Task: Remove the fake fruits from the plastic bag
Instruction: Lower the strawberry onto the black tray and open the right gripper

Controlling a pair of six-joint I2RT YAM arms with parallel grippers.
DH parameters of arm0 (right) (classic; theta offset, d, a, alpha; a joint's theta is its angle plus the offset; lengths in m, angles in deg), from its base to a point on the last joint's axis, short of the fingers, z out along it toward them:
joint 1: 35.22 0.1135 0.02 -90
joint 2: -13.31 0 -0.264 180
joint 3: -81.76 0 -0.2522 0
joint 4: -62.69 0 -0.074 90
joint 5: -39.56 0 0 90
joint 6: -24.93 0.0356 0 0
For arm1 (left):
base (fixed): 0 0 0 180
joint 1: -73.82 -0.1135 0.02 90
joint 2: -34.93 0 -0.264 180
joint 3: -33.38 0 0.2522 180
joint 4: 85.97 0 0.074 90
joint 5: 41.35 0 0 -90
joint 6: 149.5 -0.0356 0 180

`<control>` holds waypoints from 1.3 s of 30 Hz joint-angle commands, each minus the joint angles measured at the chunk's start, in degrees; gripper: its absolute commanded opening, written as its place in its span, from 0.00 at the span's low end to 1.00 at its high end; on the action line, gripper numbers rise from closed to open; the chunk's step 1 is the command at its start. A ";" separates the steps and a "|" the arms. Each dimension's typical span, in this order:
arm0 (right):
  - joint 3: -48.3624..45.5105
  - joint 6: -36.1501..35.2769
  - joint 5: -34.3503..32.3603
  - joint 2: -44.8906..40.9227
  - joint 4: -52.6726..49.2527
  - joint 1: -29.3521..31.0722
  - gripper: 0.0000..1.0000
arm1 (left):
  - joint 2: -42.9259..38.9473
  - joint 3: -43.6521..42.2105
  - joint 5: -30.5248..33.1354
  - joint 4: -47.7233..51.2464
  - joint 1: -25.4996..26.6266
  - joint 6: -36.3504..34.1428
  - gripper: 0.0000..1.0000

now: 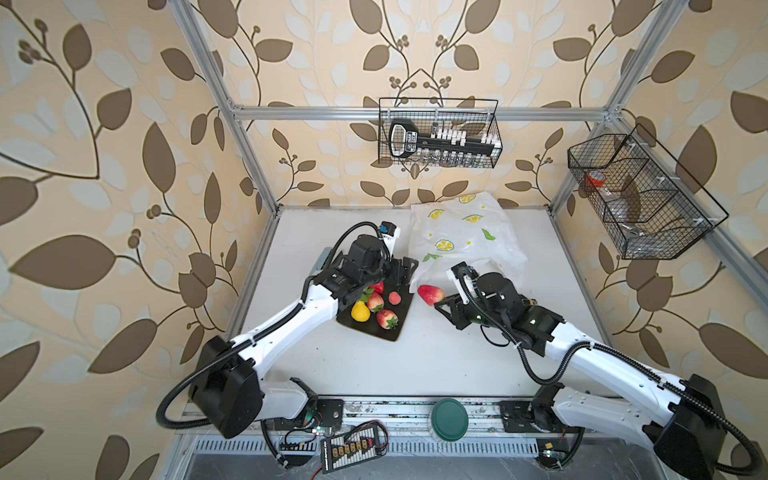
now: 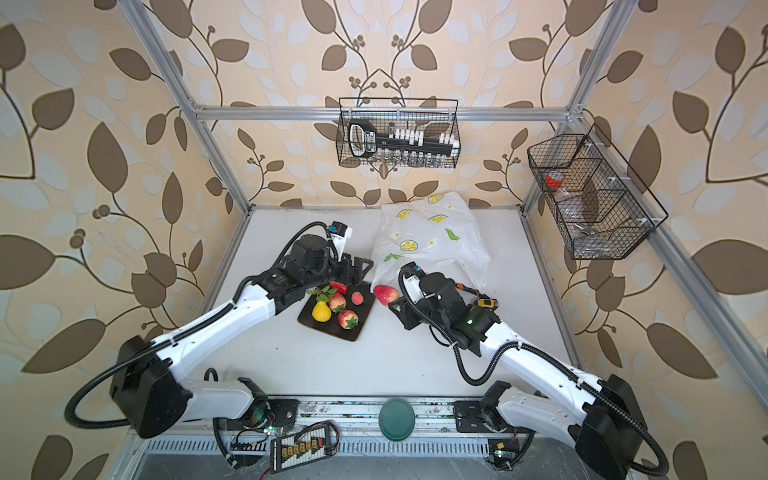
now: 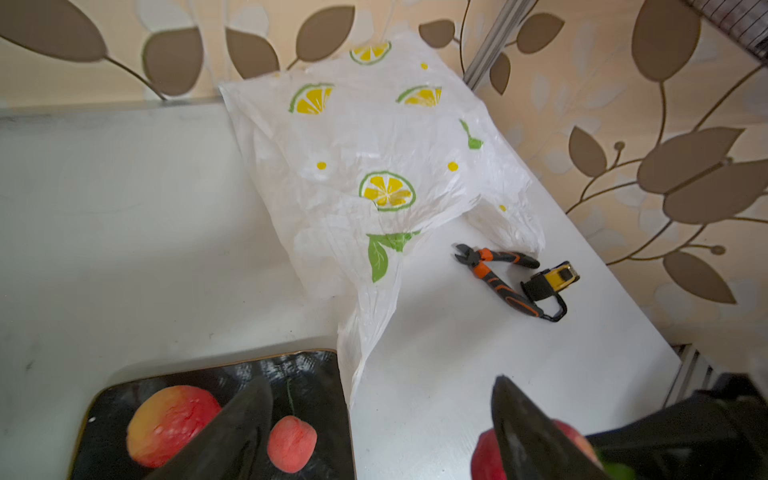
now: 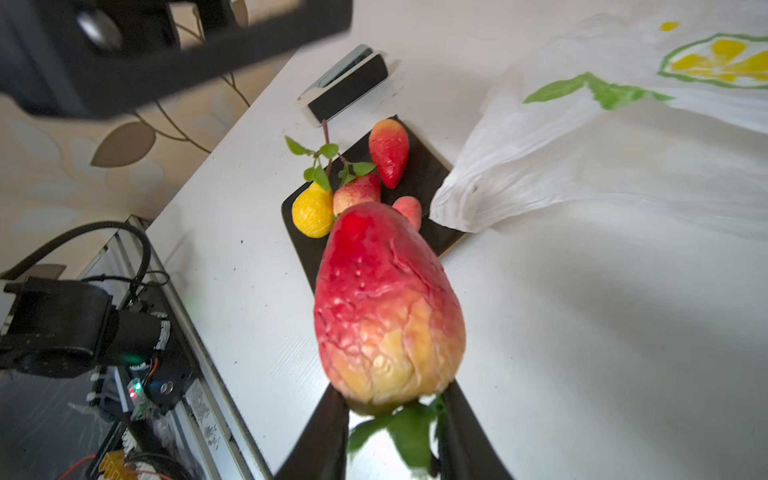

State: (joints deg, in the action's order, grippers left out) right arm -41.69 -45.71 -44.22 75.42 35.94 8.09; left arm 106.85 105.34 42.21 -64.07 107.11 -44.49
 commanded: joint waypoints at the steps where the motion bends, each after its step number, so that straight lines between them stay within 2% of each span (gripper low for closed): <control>1: 0.73 -1.63 -3.30 3.54 1.73 3.43 0.32 | -5.14 -1.26 9.49 4.47 -0.54 4.39 0.84; 6: 5.23 0.57 -7.37 12.99 3.06 7.26 0.31 | -9.28 -0.27 20.30 10.92 -1.59 9.51 0.83; 10: 7.59 2.86 -9.96 19.28 3.29 8.33 0.31 | -11.68 -0.71 24.10 12.90 -1.61 11.55 0.83; 18: 12.44 3.14 -11.90 29.19 2.43 8.54 0.30 | -14.93 -2.47 25.15 14.74 -1.62 13.56 0.82; 31: 18.33 0.80 -12.55 39.96 3.58 8.50 0.33 | -18.96 -4.22 24.94 17.43 -1.63 13.53 0.81; 35: 20.26 0.88 -12.22 42.15 4.22 8.55 0.39 | -19.40 -4.41 25.06 17.51 -1.58 13.21 0.81; 39: 21.61 1.02 -12.54 43.19 4.27 8.53 0.55 | -19.63 -4.34 25.02 17.43 -1.62 12.86 0.81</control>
State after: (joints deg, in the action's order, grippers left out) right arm -21.93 -44.71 -55.87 117.47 39.81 16.26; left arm 88.43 101.16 65.46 -46.23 105.63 -31.84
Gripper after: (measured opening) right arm 0.531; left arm 0.814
